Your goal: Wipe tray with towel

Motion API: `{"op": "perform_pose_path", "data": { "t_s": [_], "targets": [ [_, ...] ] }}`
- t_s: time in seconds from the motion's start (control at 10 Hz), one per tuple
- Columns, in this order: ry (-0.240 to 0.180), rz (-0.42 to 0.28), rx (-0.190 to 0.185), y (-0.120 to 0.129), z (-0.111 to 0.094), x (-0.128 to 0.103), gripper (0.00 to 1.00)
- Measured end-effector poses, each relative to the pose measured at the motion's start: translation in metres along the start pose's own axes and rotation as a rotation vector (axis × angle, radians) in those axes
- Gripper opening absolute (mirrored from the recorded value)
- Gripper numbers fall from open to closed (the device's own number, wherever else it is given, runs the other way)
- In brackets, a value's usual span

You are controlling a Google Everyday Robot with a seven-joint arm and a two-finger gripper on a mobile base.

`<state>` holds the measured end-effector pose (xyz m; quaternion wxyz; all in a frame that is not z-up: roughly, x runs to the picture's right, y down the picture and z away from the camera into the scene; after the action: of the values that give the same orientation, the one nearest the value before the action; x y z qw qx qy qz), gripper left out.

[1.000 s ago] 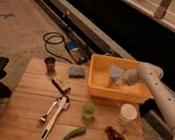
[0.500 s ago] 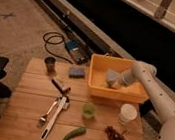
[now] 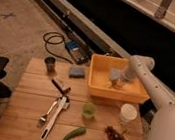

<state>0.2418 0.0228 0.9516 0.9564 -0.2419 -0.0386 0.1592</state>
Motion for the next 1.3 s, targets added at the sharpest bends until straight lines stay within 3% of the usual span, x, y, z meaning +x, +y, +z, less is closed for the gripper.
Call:
{"op": "perform_pose_path", "data": {
  "t_s": [0.1, 0.3, 0.5, 0.7, 0.9, 1.0, 1.3],
  "targets": [
    [0.007, -0.003, 0.012, -0.008, 0.003, -0.004, 0.00],
    [-0.018, -0.022, 0.032, -0.012, 0.005, -0.021, 0.00],
    [-0.083, -0.032, 0.031, -0.004, 0.000, -0.033, 0.00],
    [-0.162, -0.025, 0.003, 0.022, -0.010, -0.035, 0.00],
    [-0.170, -0.020, -0.022, 0.046, -0.019, -0.028, 0.00],
    [-0.152, -0.012, -0.032, 0.057, -0.026, -0.020, 0.00],
    [-0.106, 0.017, -0.003, 0.048, -0.041, 0.006, 0.00]
  ]
}}
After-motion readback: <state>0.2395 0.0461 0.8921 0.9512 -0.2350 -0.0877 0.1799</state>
